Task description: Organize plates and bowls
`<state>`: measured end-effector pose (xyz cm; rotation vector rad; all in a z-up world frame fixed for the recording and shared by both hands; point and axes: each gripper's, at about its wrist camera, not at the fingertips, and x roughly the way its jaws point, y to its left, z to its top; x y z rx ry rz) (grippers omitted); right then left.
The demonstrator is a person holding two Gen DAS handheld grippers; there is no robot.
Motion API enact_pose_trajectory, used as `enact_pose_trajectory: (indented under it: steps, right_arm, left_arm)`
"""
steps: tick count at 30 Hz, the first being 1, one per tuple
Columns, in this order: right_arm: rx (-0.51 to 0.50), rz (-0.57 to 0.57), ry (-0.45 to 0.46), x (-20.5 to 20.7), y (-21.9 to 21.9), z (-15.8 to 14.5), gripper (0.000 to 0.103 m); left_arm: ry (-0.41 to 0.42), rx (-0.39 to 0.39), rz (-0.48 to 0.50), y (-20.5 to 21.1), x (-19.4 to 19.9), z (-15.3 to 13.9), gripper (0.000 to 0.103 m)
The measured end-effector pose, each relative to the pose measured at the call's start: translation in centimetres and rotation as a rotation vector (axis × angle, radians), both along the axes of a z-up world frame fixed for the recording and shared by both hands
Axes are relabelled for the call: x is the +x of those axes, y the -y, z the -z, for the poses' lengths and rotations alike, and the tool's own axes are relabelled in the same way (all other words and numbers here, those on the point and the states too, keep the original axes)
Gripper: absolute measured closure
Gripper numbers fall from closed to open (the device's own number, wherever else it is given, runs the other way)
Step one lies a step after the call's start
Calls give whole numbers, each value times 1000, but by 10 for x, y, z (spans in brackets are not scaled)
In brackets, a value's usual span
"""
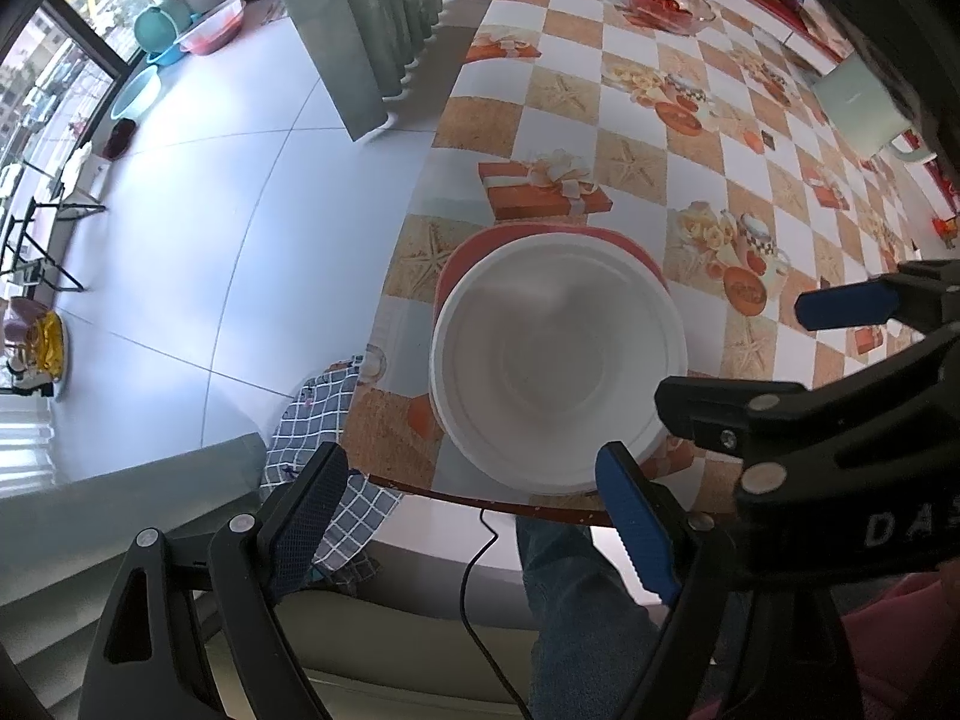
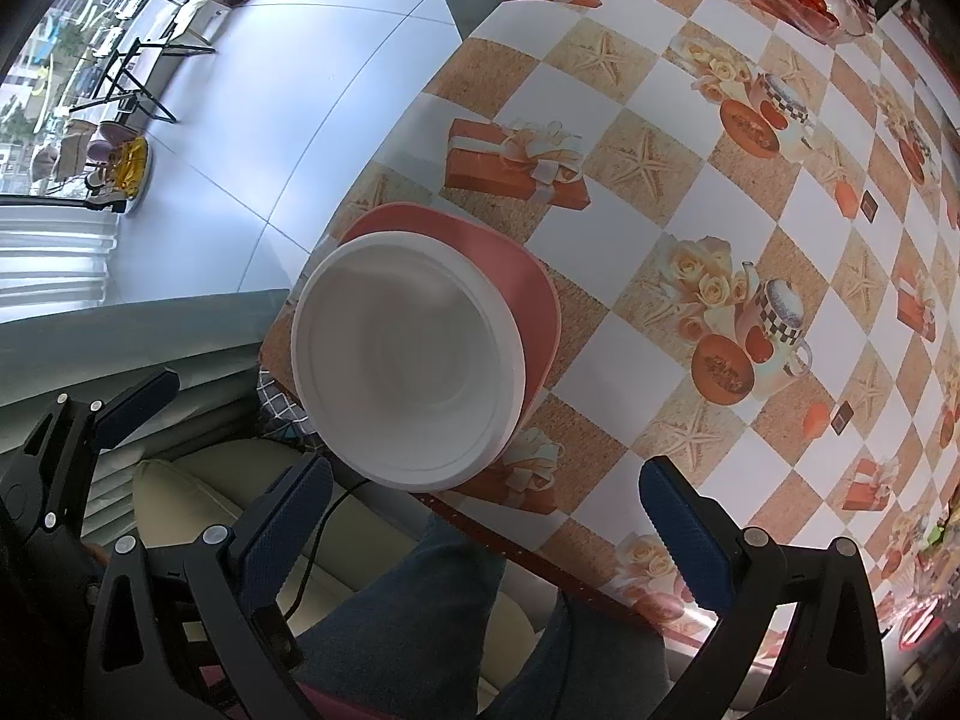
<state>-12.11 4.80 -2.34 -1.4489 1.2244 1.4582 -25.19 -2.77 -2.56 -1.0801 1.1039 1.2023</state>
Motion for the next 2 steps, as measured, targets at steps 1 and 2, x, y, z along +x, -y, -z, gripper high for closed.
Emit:
enact_pose_trajectory:
  steps: [1,2]
  right_arm:
    - [-1,1,-2,0,0,0,0]
    - [-1,1,-2,0,0,0,0]
  left_arm:
    - [7,7,-3,0,-1,-1,16]
    - [10,11,-4,0,-1,-2,16]
